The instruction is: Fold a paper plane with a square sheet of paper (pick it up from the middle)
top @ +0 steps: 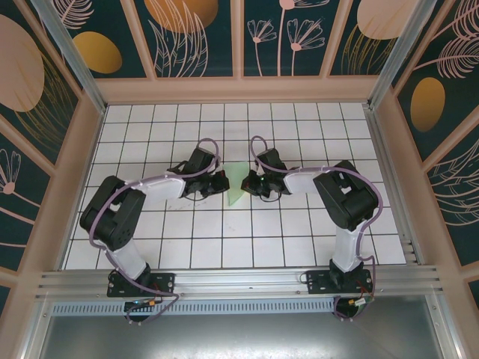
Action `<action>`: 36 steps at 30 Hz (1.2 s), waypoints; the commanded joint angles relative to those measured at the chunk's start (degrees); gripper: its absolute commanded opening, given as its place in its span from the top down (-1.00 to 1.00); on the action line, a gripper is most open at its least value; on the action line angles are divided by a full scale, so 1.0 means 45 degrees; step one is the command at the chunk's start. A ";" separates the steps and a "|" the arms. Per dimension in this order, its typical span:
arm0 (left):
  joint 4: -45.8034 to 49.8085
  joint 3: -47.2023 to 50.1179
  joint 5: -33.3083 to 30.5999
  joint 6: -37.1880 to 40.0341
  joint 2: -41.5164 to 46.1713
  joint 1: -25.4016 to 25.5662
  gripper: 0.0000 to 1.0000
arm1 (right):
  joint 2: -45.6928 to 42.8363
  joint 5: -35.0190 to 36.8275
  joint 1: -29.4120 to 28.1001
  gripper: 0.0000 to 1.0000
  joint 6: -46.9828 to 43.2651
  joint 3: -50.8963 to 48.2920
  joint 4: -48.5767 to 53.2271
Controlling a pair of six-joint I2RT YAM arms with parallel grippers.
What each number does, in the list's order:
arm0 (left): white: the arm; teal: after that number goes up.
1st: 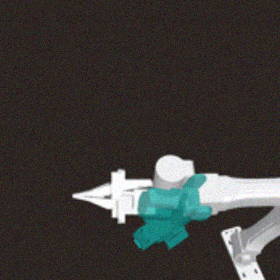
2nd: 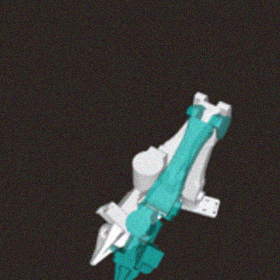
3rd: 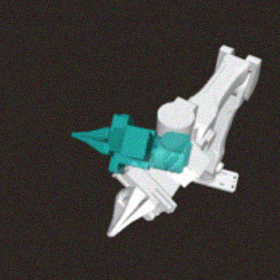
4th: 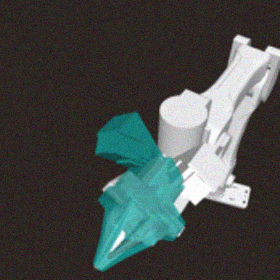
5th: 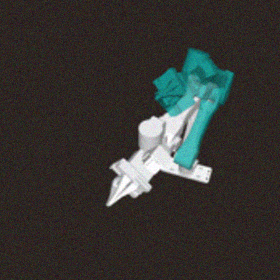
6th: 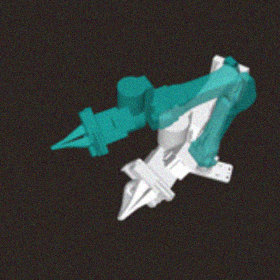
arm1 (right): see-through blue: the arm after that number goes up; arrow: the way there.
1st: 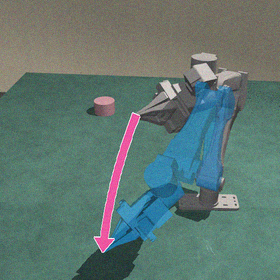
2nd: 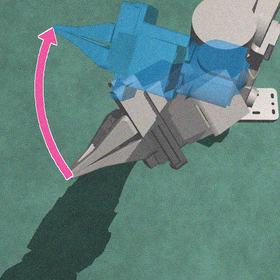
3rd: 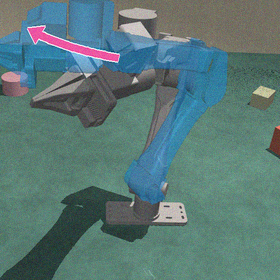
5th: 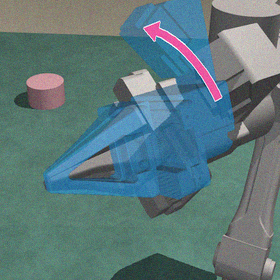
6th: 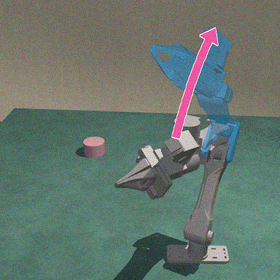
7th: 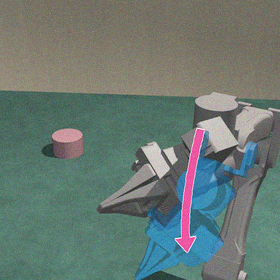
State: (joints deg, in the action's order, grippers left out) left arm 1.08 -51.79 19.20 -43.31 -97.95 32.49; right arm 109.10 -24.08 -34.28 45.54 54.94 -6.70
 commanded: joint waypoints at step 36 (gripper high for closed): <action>-0.1734 0.1346 0.0556 -0.1804 -0.1131 0.1147 0.97 | 0.0635 0.1229 0.0029 1.00 0.0025 -0.0627 0.1900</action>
State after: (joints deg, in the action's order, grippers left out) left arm -6.72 -46.87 21.91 -50.50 -102.06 37.21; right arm 109.10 -24.05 -34.28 45.54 54.78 -6.94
